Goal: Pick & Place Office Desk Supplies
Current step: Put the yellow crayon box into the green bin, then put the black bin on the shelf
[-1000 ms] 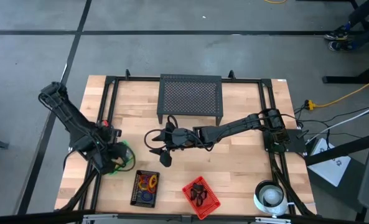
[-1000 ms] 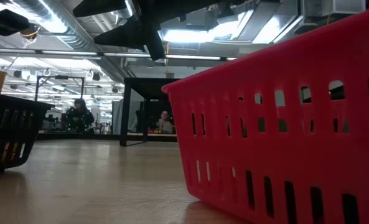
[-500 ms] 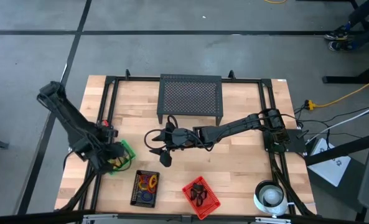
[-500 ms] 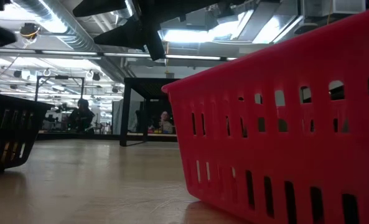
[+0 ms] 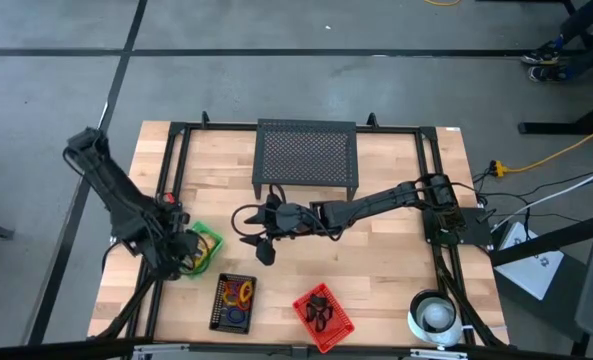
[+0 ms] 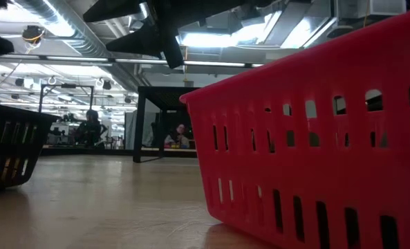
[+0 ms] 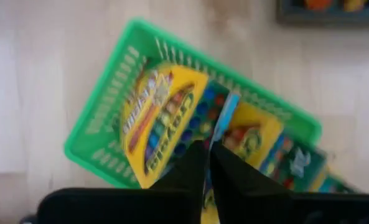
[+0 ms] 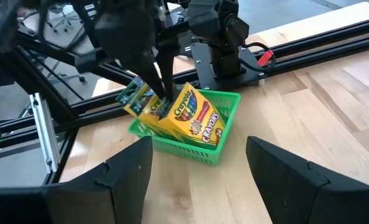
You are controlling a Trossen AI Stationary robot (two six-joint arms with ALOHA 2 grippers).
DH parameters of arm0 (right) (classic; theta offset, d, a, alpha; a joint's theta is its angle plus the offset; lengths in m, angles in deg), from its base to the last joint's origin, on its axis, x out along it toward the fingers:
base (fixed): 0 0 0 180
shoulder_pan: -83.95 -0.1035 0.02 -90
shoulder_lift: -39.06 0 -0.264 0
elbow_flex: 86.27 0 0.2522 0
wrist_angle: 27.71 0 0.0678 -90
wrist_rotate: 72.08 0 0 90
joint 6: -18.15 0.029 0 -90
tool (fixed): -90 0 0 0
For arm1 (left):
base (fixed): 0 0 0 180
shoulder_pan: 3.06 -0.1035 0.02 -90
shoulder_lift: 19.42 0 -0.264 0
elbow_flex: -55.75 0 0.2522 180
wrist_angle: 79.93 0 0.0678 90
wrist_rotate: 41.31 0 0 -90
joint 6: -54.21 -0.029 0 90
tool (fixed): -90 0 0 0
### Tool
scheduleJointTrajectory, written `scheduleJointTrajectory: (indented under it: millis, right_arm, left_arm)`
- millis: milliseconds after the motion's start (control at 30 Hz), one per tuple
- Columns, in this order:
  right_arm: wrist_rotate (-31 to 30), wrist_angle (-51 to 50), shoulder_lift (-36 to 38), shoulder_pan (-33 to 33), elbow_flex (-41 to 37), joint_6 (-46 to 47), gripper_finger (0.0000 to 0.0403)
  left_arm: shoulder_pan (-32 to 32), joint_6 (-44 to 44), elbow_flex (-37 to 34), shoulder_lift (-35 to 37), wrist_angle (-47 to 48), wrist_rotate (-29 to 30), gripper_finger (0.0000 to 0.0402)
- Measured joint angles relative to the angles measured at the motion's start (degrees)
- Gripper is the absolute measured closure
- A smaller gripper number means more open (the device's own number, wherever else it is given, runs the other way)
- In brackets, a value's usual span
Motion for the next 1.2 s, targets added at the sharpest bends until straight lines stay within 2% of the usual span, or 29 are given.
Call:
scheduleJointTrajectory:
  millis: [367, 500, 733, 967, 1100, 1200]
  right_arm:
    - [0.02, 0.02, 0.00, 0.00, 0.00, -0.15, 0.0143]
    - [0.00, 0.50, -0.01, 0.00, 0.00, -1.50, 0.0143]
    - [0.00, 2.60, 0.07, -1.03, 0.00, -8.17, 0.0143]
    - [0.02, 3.04, 0.19, -2.53, 0.00, -10.59, 0.0143]
    - [0.02, 2.55, 0.20, -2.94, 0.00, -9.22, 0.0143]
    - [0.02, 3.32, 0.22, -3.08, 0.00, -8.96, 0.0143]
  left_arm:
    - [0.06, -4.67, 8.62, 1.55, 0.40, 6.24, 0.0279]
    - [0.00, -7.99, 11.68, 1.48, -2.39, 13.11, 0.0254]
    - [0.01, -13.63, 8.52, -0.29, -18.64, 27.61, 0.0251]
    - [-1.20, -22.74, 3.57, -5.28, -34.58, 28.45, 0.0249]
    - [-1.30, -26.36, 1.64, -8.16, -41.01, 33.36, 0.0247]
    - [-1.81, -27.54, 1.41, -10.58, -41.73, 34.94, 0.0247]
